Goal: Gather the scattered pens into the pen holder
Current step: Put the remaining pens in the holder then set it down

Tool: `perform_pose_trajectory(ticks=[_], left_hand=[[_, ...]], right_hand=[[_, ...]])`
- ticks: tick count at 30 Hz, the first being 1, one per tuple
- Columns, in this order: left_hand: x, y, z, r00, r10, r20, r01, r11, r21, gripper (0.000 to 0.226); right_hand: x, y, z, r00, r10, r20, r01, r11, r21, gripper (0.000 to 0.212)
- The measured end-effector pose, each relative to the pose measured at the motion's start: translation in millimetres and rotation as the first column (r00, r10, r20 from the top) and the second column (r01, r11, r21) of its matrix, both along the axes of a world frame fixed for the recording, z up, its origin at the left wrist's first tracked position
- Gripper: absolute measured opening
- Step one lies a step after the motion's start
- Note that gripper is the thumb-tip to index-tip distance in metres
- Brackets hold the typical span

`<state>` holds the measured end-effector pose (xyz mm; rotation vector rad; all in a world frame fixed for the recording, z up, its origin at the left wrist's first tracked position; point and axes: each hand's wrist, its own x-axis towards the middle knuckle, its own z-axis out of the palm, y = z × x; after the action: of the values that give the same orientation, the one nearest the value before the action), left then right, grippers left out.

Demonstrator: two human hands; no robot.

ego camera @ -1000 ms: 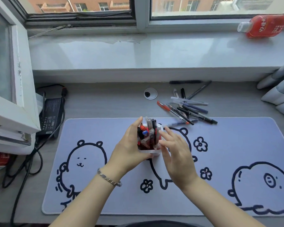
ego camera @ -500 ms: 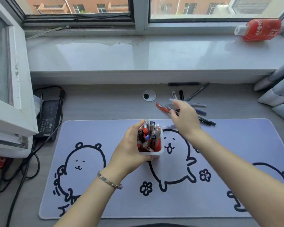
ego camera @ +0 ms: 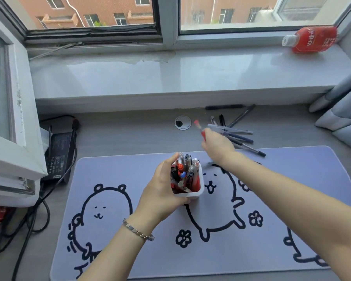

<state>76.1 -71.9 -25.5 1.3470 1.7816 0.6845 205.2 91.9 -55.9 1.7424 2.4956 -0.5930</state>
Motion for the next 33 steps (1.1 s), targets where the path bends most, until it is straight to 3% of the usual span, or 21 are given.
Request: perform_pose_trajectory(ticks=[2, 4, 5, 7, 11, 15, 18, 21, 26, 29, 31, 33], left_hand=[[0, 0, 0, 1.0, -0.002, -0.005, 0.002, 1.0, -0.01, 0.1], [-1, -1, 0, 1.0, -0.002, -0.009, 0.002, 1.0, -0.019, 0.101], [-1, -1, 1, 1.0, -0.005, -0.013, 0.004, 1.0, -0.02, 0.101], [-1, -1, 1, 1.0, -0.007, -0.019, 0.007, 1.0, -0.021, 0.102], [1, -1, 2, 1.0, 0.02, -0.001, -0.02, 1.0, -0.015, 0.102], [2, -1, 3, 0.999, 0.031, 0.027, -0.031, 1.0, 0.0, 0.101], [2, -1, 4, 1.0, 0.025, 0.006, -0.025, 1.0, 0.001, 0.102], [1, -1, 3, 0.999, 0.035, 0.017, -0.035, 0.999, -0.006, 0.102], [1, -1, 2, 1.0, 0.026, -0.013, -0.026, 1.0, -0.004, 0.103], [1, -1, 1, 1.0, 0.029, -0.007, -0.029, 1.0, 0.0, 0.104], [1, -1, 1, 1.0, 0.026, -0.011, -0.026, 1.0, -0.002, 0.104], [1, -1, 2, 1.0, 0.028, -0.011, -0.028, 1.0, -0.004, 0.105]], right_hand=[[14, -11, 25, 0.943, -0.065, -0.327, 0.068, 0.998, -0.002, 0.02], [29, -32, 54, 0.799, -0.089, -0.595, 0.122, 0.992, 0.015, 0.011], [34, -46, 67, 0.725, -0.103, -0.681, 0.162, 0.987, 0.023, 0.008], [39, -73, 77, 0.631, -0.108, -0.768, 0.2, 0.979, 0.026, 0.02], [24, -106, 58, 0.578, -0.131, -0.805, 0.131, 0.989, -0.068, 0.023], [9, -127, 30, 0.634, -0.085, -0.769, 0.122, 0.993, -0.009, 0.013], [10, -124, 22, 0.591, 0.004, -0.807, 0.24, 0.954, 0.18, 0.033], [5, -120, 12, 0.598, 0.21, -0.773, 0.19, 0.9, 0.391, 0.049], [3, -127, -3, 0.526, 0.29, -0.8, 0.222, 0.861, 0.458, 0.077], [12, -126, -3, 0.528, 0.332, -0.781, 0.215, 0.838, 0.502, 0.058], [16, -126, -3, 0.626, 0.336, -0.704, 0.181, 0.815, 0.55, 0.034], [20, -125, -5, 0.684, 0.314, -0.658, 0.169, 0.81, 0.562, 0.032]])
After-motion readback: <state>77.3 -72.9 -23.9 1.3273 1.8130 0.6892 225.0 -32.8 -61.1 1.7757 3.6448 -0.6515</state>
